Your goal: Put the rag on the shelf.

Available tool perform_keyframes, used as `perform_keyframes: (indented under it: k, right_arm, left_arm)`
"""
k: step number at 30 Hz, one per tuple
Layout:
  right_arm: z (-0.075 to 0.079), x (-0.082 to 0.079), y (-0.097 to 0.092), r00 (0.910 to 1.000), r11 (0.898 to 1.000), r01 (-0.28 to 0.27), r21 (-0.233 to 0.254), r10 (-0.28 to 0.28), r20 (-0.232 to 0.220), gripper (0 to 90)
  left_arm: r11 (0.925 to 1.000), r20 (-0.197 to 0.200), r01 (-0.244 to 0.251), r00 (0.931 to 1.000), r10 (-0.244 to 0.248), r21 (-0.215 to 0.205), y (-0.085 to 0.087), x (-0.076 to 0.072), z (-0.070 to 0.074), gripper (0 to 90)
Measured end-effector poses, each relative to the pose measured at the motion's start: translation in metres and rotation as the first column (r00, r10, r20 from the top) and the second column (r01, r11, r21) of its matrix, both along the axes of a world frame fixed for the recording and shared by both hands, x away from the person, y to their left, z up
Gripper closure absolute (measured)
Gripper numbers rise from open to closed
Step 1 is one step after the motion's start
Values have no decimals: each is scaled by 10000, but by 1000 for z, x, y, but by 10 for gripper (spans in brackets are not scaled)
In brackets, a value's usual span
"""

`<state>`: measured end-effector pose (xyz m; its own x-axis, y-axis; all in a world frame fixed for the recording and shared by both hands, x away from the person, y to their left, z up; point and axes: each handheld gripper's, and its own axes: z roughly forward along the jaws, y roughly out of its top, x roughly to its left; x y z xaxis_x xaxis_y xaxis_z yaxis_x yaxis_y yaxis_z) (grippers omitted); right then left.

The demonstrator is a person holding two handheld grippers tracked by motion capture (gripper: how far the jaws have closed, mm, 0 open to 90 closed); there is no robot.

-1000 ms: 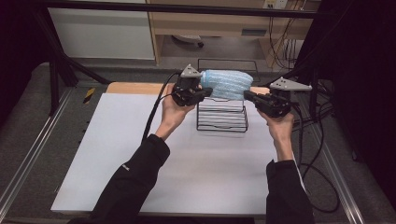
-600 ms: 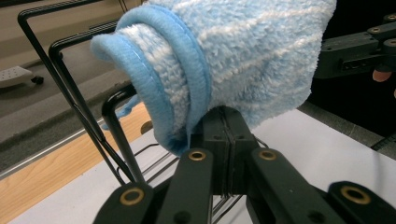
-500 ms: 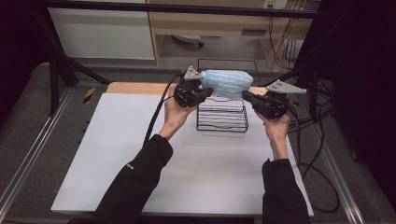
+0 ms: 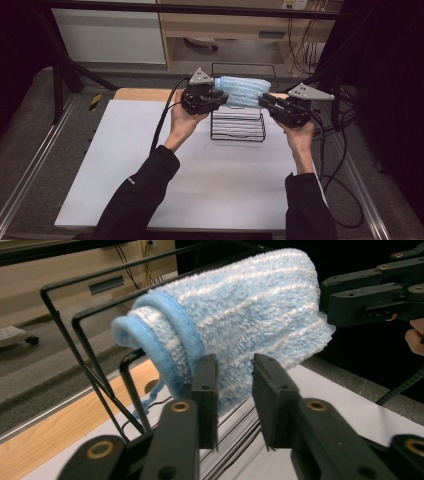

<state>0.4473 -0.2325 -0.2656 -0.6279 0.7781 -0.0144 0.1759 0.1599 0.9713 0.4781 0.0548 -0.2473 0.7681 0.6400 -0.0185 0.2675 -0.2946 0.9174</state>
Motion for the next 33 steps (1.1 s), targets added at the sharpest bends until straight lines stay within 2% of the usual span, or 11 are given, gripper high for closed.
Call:
perform_keyframes:
  k: [4, 12, 19, 27, 33]
  right_arm:
    - [4, -3, -1, 10000, 9999, 11, 138, -11, 1, 647]
    - [11, -12, -5, 9999, 9995, 130, 303, -126, -117, 458]
    - [14, -18, -8, 9995, 9991, 162, 383, -152, -267, 316]
    - [11, -27, -13, 9964, 9986, 53, 531, -8, -844, 99]
    - [-2, -36, -14, 9956, 9991, 56, 411, -17, -939, 32]
  left_arm:
    - [9999, -11, -142, 9999, 142, 55, 5, -2, 4, 568]
    - [9995, -24, -251, 9997, 251, 181, 21, -6, 7, 384]
    - [9989, -66, -288, 9996, 291, 365, 34, -13, 4, 295]
    - [9977, -47, -236, 9997, 240, 633, 56, -25, -9, 206]
    - [9946, -60, -392, 9992, 399, 961, 75, -39, -27, 107]
